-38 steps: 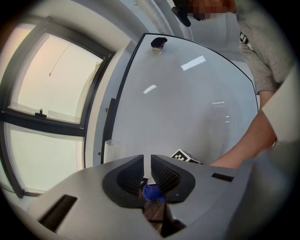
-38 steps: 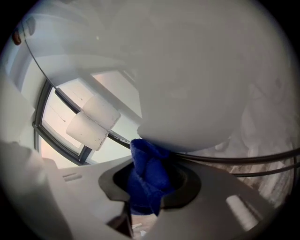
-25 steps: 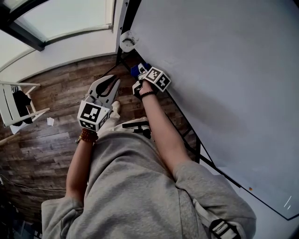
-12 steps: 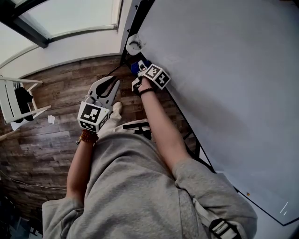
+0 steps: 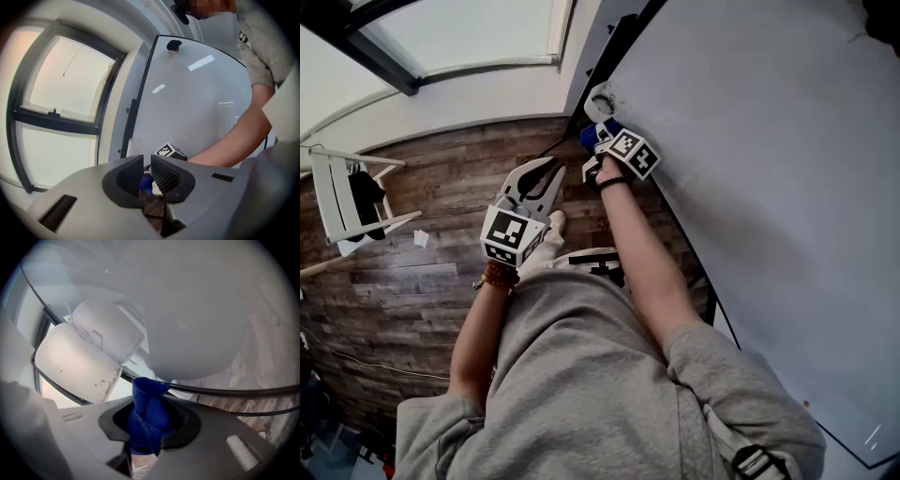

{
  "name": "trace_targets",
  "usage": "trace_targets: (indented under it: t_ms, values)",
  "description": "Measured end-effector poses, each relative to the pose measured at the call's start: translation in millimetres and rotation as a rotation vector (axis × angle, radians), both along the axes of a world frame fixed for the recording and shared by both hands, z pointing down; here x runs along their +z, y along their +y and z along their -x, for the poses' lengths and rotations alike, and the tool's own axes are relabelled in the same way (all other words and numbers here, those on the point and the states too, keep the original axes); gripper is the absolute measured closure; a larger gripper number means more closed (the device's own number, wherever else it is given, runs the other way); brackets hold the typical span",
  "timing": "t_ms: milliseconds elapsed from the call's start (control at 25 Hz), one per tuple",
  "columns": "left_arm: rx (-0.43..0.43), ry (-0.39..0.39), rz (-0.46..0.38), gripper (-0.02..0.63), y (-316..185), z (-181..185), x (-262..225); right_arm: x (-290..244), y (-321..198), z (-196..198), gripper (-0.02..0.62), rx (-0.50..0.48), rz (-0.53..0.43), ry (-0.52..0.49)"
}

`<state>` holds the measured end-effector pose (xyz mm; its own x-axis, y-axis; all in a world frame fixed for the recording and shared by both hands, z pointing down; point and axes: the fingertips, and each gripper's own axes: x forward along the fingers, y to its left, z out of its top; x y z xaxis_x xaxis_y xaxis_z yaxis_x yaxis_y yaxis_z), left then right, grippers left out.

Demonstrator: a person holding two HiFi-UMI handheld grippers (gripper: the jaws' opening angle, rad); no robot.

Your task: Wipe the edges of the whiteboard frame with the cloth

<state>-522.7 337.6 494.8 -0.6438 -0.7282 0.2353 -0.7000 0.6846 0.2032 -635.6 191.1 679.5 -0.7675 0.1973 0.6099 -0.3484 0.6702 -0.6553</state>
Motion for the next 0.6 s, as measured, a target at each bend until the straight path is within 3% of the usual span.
trace_targets:
  t_ms: [160, 400, 600]
  values:
    - [0.017, -0.007, 0.006, 0.554, 6, 1, 0, -2, 7, -6, 0.471, -0.035, -0.011, -0.008]
    - [0.059, -0.043, -0.002, 0.554, 2, -3, -16, -21, 33, -50, 0.469, -0.230, -0.034, -0.018]
    - [0.117, -0.108, 0.007, 0.554, -16, -3, -32, -73, 31, -76, 0.469, -0.337, -0.120, -0.149]
